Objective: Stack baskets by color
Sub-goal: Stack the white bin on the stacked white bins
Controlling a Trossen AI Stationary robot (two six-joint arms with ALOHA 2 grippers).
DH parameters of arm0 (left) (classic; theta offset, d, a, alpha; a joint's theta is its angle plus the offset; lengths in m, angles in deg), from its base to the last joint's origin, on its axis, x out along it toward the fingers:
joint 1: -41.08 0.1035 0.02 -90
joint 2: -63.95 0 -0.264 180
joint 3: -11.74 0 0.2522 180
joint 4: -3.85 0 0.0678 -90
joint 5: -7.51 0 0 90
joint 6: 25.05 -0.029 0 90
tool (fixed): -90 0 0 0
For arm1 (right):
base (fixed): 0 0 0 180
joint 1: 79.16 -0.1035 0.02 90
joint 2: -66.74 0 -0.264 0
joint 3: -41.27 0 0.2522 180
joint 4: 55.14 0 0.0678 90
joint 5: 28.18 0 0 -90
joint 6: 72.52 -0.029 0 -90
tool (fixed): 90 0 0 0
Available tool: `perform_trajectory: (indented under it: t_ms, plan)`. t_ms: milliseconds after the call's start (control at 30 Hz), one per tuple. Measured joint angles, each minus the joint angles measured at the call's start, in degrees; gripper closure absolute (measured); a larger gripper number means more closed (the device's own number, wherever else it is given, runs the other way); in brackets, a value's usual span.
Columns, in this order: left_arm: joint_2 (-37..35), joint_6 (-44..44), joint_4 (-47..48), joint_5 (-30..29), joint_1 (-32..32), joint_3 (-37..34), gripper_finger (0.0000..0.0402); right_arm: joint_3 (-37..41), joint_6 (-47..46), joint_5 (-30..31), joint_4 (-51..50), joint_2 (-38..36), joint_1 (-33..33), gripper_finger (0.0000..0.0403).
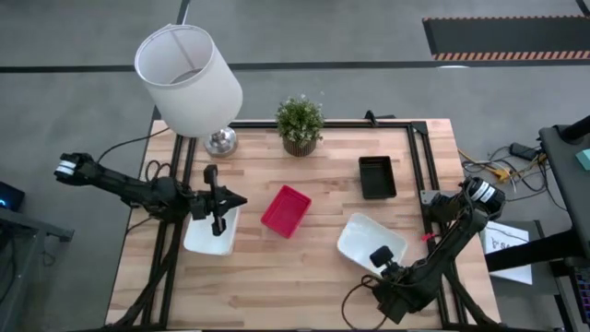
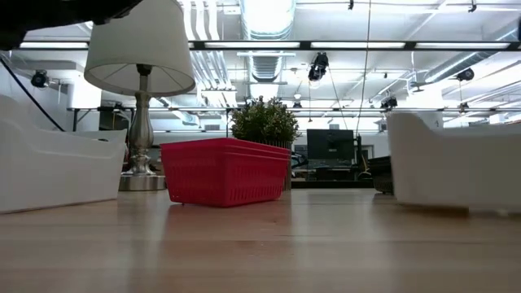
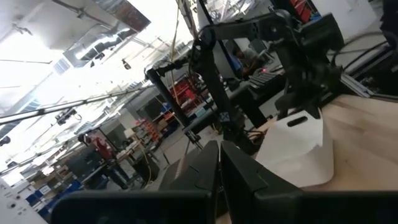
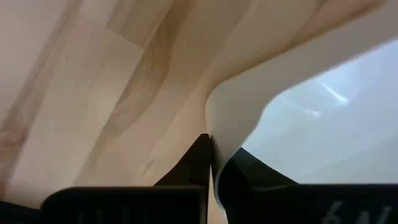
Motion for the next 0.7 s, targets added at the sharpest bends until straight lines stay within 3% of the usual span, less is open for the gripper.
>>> perform_trajectory:
  t_ms: [200,400,700]
  plan:
    - [3.78,0.15,-1.85,0.07,-0.48,0.99,0.0401,-3.53,6.35,9.14,-3.53,-0.12,1.24,0.0393]
    - [10.25,6.35,-2.72,0.8,-1.32,5.28,0.0394,-7.46,12.91,9.83,-5.94,-0.14,5.05,0.0394]
    - [23.06,7.56,-2.44,9.48,-3.34,12.7,0.0298,-13.52,28.96,11.45,-5.41,-0.23,9.91,0.0394]
